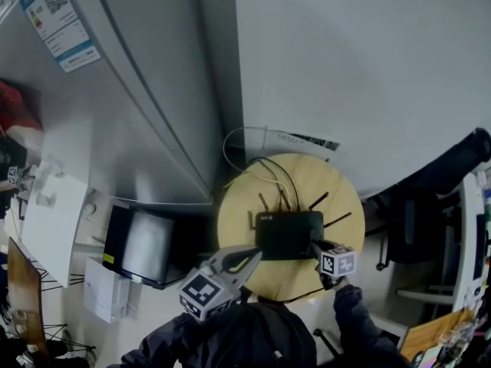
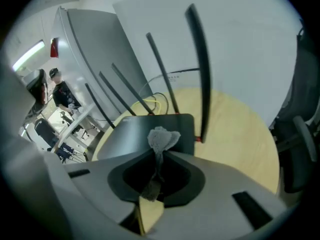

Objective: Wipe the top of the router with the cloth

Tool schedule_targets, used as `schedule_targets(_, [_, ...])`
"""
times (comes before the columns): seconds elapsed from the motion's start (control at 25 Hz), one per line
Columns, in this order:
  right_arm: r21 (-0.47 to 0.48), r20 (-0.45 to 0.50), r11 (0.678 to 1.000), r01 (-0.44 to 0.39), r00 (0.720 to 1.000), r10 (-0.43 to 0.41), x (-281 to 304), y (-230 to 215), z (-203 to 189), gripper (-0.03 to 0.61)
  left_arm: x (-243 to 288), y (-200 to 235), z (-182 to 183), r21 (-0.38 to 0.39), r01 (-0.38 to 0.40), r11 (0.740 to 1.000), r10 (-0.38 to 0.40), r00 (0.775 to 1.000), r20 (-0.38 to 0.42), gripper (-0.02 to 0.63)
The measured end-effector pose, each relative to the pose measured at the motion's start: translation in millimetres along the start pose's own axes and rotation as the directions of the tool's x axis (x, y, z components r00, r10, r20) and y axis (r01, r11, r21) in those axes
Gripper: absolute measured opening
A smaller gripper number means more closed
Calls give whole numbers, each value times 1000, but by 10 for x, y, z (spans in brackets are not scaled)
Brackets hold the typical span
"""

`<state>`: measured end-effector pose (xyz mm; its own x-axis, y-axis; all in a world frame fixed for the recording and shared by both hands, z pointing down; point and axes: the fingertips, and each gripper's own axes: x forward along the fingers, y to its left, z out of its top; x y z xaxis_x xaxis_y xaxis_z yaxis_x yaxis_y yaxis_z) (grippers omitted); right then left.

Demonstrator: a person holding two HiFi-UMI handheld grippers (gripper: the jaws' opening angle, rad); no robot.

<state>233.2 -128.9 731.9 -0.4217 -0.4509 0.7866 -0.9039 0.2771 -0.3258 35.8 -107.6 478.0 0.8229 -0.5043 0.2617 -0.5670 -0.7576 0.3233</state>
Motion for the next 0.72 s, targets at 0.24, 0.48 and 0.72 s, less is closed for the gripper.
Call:
schedule_targets(0.24, [-65, -18, 980, -188, 982, 188, 378, 1085, -29, 71, -47, 27, -18, -7, -19, 1000, 19, 1000, 3, -8])
schedule_targets(0.48, [-165, -98, 944, -286, 957, 273, 665, 1828, -133, 71, -95, 46, -3, -2, -33, 999, 33, 999, 7, -8])
schedule_targets(0.72, [-151, -122, 953, -261, 962, 244, 614, 1579, -282, 71, -137, 63, -12, -14, -43, 999, 44, 999, 4, -8])
